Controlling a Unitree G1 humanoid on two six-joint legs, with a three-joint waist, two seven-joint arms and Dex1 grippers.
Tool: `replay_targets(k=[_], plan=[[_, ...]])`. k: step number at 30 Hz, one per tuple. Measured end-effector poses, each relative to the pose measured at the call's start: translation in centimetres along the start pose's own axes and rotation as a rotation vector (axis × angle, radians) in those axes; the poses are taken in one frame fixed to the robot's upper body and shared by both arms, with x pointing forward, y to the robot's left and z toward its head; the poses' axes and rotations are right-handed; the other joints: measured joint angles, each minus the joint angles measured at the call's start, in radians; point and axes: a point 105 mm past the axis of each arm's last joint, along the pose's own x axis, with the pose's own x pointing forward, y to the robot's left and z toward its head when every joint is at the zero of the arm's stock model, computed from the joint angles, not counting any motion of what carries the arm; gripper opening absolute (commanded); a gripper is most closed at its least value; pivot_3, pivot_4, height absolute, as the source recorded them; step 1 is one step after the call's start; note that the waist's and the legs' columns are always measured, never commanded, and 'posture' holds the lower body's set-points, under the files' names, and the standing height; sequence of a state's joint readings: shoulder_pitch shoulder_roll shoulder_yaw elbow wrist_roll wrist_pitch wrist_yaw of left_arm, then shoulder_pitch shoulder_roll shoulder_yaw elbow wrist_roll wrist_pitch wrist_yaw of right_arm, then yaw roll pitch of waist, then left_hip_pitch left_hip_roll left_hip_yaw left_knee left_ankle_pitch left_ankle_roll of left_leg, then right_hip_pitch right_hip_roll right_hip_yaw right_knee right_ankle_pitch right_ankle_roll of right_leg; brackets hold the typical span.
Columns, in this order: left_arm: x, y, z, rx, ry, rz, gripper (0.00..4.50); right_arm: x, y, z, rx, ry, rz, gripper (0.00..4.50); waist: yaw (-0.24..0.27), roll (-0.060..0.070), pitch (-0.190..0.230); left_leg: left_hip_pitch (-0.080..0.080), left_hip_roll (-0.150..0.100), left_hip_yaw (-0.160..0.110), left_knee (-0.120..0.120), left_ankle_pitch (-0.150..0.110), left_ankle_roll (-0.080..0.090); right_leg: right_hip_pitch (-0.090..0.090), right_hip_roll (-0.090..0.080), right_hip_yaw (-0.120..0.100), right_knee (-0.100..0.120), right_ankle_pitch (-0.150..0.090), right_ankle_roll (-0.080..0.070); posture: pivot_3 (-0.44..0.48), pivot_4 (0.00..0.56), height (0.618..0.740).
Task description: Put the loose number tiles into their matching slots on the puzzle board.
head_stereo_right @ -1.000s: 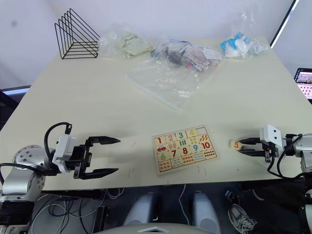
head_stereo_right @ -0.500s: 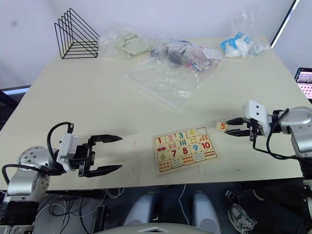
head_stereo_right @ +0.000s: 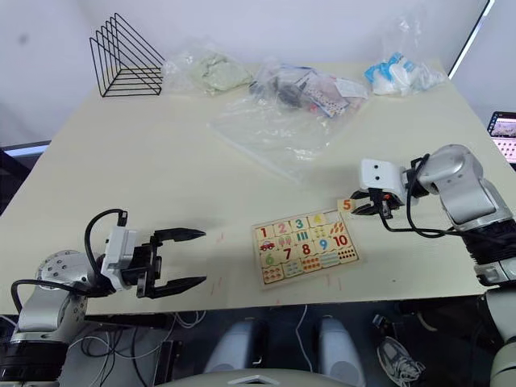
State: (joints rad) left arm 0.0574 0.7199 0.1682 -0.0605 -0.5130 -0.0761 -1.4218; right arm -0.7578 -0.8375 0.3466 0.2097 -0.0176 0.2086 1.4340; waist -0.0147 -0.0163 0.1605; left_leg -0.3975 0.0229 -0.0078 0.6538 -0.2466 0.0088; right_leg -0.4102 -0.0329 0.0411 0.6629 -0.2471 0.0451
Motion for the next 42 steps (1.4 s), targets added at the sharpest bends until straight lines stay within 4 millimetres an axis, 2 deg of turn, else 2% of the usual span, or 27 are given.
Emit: replay_targets(k=[6,14,42], plan=[[0.0,-0.2,-0.1,-0.008,0.002,0.026,4.5,0.8,-0.8,0.7,-0.102,0.089,0.056,0.89,-0.001,0.0,0.0,0.0,0.0,0.0,0.0,0.0,0.0,-0.001,0.0,0.0,0.0,0.0,0.0,0.0,0.15,0.74],[0.2,-0.2,0.2,0.003,-0.001,0.047,4.5,1.9,-1.0,0.4,-0.157,0.186,0.141,0.89,-0.001,0.0,0.0,0.0,0.0,0.0,0.0,0.0,0.0,-0.001,0.0,0.0,0.0,0.0,0.0,0.0,0.15,0.74],[0.7,-0.3,0.1,-0.002,-0.004,0.05,4.5,3.2,-0.9,1.9,-0.193,0.193,0.202,0.89,-0.001,0.001,0.001,0.0,0.0,0.0,0.0,0.0,0.0,-0.001,0.0,0.0,0.0,0.0,0.0,0.0,0.15,0.74]])
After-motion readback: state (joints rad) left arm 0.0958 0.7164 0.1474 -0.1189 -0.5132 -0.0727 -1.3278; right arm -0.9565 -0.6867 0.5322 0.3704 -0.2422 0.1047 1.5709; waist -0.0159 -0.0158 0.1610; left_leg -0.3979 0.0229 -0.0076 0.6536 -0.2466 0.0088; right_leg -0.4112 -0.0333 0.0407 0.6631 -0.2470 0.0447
